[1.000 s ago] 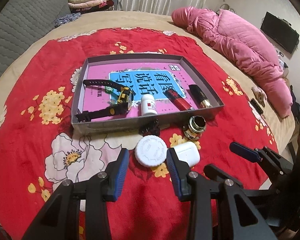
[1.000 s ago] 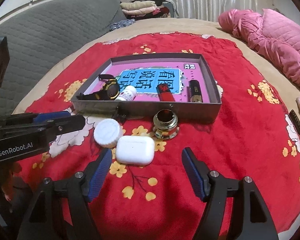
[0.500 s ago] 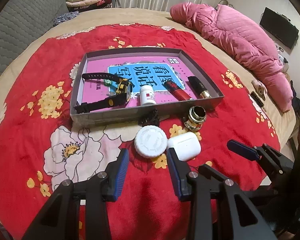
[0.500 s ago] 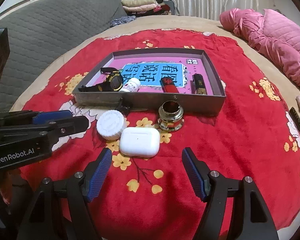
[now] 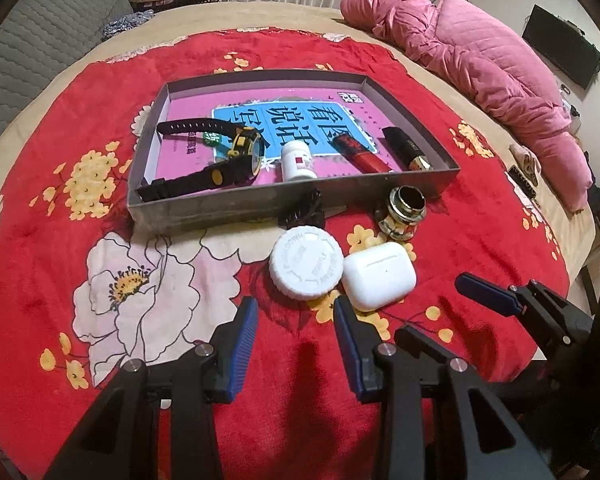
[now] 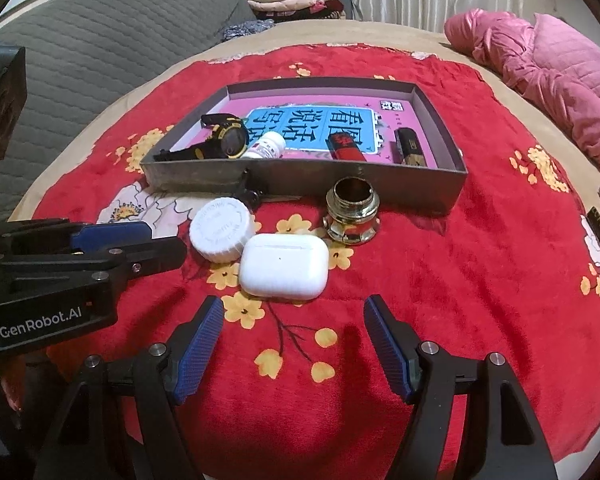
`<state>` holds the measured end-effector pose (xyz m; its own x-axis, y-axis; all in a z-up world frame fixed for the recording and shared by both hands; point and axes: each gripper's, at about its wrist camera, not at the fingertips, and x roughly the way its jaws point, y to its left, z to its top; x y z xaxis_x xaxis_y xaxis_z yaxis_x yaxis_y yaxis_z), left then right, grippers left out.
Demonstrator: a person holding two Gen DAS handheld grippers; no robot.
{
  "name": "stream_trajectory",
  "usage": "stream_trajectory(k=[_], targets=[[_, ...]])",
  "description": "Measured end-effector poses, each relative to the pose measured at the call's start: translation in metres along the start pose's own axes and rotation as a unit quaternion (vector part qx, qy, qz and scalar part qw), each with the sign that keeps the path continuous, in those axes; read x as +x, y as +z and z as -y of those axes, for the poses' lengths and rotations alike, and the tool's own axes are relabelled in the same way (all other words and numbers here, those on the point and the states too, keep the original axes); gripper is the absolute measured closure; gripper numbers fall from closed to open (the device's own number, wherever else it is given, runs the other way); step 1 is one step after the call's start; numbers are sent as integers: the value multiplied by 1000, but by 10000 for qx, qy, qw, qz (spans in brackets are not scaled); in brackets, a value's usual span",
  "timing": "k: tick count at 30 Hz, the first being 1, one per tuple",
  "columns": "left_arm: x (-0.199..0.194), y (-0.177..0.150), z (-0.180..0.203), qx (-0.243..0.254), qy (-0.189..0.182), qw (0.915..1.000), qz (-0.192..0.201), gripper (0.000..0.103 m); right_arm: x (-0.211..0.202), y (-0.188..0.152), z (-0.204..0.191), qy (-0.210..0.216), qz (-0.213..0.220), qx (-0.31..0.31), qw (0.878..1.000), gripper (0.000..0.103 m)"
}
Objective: Organize rigid objects
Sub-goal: 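Grasp the white round cap with the left tool while the right tool grasps the white earbud case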
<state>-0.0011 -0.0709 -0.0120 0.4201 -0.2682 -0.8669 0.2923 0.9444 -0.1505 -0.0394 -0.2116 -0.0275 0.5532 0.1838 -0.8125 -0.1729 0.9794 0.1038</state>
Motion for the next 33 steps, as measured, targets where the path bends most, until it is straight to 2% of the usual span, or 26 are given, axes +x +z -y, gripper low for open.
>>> stream_trajectory(k=[16, 29, 33], targets=[[13, 4, -10, -111, -94, 9999, -68, 64, 33, 1, -10, -73, 96, 43, 9999, 29], [21, 5, -4, -42, -252, 9996, -151, 64, 51, 10, -9, -329, 287, 163, 9989, 29], [26, 9, -2, -43, -315, 9993, -176, 64, 52, 10, -10, -417, 343, 10, 9985, 28]])
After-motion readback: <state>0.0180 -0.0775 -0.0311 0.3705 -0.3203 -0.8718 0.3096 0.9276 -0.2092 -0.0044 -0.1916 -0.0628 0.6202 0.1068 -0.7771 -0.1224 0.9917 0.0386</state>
